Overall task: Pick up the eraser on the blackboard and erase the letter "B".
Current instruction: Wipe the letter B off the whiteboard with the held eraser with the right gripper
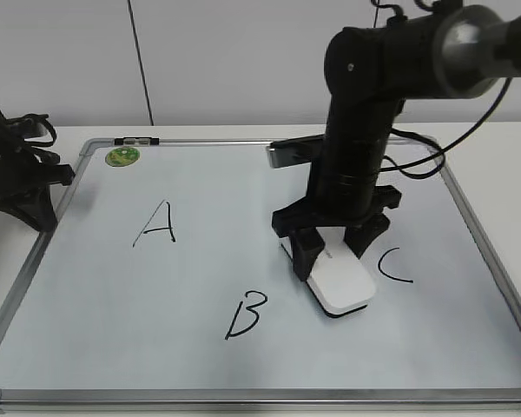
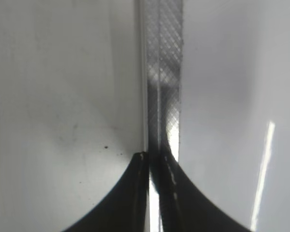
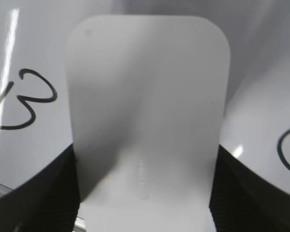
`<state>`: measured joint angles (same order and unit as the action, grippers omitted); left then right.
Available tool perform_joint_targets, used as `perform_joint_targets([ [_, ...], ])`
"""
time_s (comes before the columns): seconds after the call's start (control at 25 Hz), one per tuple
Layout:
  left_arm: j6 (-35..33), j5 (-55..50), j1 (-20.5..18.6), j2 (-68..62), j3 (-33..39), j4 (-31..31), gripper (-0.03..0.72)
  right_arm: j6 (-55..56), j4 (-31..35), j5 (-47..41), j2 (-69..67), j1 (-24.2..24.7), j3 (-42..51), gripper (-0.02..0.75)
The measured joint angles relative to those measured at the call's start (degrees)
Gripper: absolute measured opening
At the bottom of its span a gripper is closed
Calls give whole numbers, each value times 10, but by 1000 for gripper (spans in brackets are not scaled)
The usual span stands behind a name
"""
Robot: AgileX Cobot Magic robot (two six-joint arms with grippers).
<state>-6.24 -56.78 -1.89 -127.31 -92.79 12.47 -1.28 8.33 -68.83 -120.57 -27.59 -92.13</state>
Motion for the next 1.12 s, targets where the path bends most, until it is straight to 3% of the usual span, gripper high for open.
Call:
perform_joint_targets([
  [0.48, 0, 0, 0, 0, 0, 2, 32, 4, 0, -6, -71, -33, -72, 522],
  [1.12, 0, 0, 0, -1, 0, 3, 32, 18, -22, -20, -91, -56, -93, 522],
])
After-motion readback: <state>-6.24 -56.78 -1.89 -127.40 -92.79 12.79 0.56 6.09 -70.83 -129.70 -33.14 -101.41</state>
